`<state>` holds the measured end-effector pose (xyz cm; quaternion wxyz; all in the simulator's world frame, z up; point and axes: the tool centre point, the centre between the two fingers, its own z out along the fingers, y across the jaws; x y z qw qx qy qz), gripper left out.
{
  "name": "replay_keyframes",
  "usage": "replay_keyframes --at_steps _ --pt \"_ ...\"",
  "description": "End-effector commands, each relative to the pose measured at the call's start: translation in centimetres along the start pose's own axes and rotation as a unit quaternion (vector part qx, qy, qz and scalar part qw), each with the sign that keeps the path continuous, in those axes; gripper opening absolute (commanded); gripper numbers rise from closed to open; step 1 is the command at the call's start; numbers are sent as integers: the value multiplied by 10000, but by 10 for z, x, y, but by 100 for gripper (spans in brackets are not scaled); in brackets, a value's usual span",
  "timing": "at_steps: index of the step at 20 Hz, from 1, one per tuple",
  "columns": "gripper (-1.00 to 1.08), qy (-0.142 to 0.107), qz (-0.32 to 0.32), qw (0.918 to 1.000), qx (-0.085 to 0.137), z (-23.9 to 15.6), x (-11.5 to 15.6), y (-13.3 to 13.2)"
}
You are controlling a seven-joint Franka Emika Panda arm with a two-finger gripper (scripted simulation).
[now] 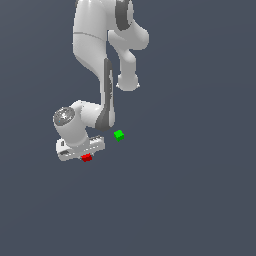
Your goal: Stack the red cube on top of the green cube.
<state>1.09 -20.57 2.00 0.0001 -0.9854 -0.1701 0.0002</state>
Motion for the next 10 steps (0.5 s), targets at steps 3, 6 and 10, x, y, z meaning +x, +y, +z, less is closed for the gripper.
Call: replay_keyframes --at_steps 3,6,10 --pt "-100 2 0 10000 -2 0 0 0" --pt "-100 2 0 10000 -2 0 0 0" --pt "-100 2 0 10000 -2 -3 0 0"
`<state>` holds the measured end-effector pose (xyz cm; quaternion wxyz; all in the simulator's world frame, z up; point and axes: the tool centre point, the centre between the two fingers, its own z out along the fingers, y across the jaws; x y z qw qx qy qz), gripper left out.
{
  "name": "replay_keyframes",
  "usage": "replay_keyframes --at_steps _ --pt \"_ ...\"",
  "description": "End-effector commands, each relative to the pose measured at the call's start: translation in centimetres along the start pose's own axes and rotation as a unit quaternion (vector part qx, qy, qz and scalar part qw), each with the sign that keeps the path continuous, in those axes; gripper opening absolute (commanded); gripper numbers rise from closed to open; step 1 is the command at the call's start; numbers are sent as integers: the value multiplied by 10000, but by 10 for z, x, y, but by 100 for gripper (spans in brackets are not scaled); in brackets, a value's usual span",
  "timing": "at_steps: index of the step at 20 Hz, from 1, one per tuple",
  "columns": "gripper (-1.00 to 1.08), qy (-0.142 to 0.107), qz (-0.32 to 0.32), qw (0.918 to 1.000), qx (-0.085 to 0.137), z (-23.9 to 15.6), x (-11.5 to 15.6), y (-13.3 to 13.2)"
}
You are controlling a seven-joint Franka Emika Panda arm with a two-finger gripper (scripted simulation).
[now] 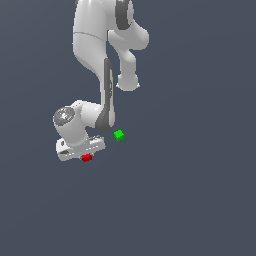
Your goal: Stack the red cube on top of the green cube.
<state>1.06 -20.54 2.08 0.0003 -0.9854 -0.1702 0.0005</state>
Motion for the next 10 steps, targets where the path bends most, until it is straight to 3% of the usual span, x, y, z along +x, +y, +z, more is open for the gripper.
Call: replay_keyframes --at_steps 1,10 --pt "-100 5 1 10000 -4 -4 0 0" --pt "-100 5 1 10000 -4 -53 -1 -1"
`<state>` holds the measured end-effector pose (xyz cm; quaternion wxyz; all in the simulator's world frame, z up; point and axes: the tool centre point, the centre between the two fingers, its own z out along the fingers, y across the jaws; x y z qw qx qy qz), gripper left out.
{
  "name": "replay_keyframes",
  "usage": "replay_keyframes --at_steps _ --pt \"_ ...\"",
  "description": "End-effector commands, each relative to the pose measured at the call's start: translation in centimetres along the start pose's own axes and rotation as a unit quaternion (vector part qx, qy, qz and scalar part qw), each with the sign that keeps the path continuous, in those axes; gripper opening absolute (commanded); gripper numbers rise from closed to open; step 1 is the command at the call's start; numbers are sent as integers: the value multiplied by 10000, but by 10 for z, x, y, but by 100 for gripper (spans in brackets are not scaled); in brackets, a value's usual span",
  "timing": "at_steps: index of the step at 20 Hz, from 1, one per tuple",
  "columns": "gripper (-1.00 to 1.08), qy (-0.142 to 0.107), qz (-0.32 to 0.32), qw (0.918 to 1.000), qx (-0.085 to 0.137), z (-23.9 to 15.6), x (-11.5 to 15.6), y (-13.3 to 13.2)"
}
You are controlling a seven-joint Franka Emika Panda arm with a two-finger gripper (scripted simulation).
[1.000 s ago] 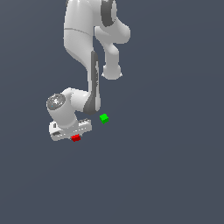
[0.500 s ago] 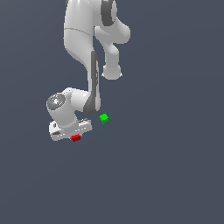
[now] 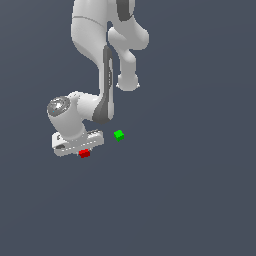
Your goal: Stack the red cube on top of the green cube.
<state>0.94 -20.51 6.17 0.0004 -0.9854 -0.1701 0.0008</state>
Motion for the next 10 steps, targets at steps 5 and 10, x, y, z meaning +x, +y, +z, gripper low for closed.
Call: replay_keyframes --at_steps 5,10 --pt "-100 8 0 10000 -6 -43 0 0" --pt "-100 8 0 10000 -6 -57 1 1"
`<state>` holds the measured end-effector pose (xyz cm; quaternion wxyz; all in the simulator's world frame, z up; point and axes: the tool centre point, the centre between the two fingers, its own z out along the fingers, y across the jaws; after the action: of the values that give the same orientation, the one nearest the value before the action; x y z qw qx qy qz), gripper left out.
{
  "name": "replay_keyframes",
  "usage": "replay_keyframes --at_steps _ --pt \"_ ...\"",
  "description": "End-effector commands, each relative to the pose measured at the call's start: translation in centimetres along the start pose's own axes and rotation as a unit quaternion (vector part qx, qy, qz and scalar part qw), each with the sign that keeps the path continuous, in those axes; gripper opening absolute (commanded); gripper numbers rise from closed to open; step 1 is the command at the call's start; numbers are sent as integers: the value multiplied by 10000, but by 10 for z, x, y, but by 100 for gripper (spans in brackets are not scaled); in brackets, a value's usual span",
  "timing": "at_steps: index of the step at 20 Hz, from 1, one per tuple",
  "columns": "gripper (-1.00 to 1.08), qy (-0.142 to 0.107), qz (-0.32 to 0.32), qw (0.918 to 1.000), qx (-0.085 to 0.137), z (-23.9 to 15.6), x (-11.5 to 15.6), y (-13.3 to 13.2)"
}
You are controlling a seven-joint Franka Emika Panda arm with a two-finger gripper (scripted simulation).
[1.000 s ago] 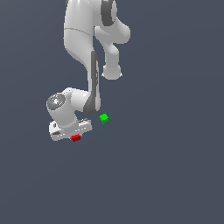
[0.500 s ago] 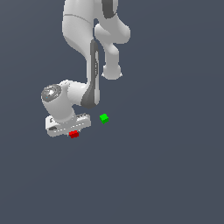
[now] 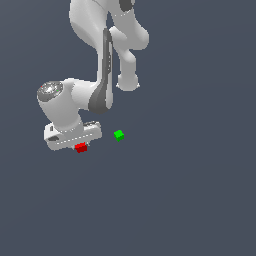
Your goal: Stack the red cube on top of the green cube.
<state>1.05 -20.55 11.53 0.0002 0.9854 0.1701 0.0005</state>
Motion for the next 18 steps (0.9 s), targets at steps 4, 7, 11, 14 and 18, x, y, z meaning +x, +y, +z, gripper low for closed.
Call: replay_keyframes --at_steps 4,7,11,14,18 --pt "-100 0 1 10000 0 -3 0 0" --pt "-100 0 1 10000 0 -3 -1 -2" --pt "-100 0 1 10000 0 0 -4 -10" --pt "-100 0 1 10000 0 3 -7 -20" --pt "-100 0 1 10000 0 8 -14 -39"
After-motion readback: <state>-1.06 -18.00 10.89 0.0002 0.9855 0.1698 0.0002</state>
